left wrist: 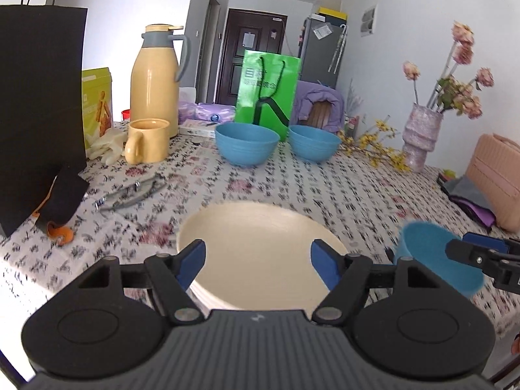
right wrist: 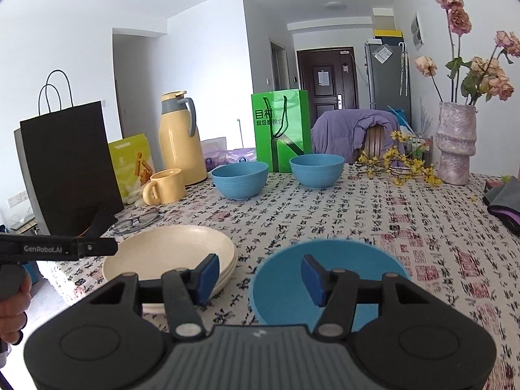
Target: Organize plates and bowls
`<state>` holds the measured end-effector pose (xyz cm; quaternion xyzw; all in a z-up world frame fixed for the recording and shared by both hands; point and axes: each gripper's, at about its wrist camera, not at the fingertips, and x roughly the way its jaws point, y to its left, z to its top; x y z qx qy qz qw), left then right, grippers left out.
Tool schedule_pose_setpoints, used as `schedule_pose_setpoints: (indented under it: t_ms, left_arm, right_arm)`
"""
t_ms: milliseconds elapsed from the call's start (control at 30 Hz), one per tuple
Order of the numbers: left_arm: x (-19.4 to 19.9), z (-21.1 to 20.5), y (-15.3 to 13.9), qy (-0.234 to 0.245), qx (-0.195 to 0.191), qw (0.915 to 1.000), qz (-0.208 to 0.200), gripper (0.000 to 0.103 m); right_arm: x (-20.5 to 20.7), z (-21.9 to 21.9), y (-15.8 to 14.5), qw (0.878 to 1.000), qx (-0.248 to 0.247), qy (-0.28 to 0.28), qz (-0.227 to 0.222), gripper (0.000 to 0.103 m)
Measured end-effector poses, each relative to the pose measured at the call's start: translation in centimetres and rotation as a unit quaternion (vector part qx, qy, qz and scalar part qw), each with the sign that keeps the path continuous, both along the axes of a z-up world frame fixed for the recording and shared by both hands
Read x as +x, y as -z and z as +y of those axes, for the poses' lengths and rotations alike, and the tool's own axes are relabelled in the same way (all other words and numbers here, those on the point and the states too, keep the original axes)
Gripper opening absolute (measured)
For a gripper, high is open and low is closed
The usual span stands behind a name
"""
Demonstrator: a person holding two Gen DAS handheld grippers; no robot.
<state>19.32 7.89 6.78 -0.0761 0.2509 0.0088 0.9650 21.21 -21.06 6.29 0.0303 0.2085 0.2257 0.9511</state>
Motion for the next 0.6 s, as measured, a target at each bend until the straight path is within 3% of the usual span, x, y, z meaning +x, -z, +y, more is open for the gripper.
schedule_pose_setpoints:
  t_ms: [267, 433, 600]
  left_arm:
    - [8.4, 4.6, -2.7, 0.011, -0.013, 0.9998, 0.013, 0.074]
    - [14.7, 6.4, -4.5, 0.025, -0.010, 0.9994, 0.023, 0.075]
    - [23.4, 8.6, -4.7, 0.040, -0.027, 0.9966, 0.067, 0.076]
  right_arm:
    - [8.8, 3.0, -4.6, 0.999, 0.011, -0.047, 0.011, 0.055]
    - [17.6, 5.3, -6.7, 0.993, 0.042, -0.072, 0.077, 0.055]
    - [27.7, 8.3, -7.0, 0.985, 0.055, -0.065, 0.152, 0.057]
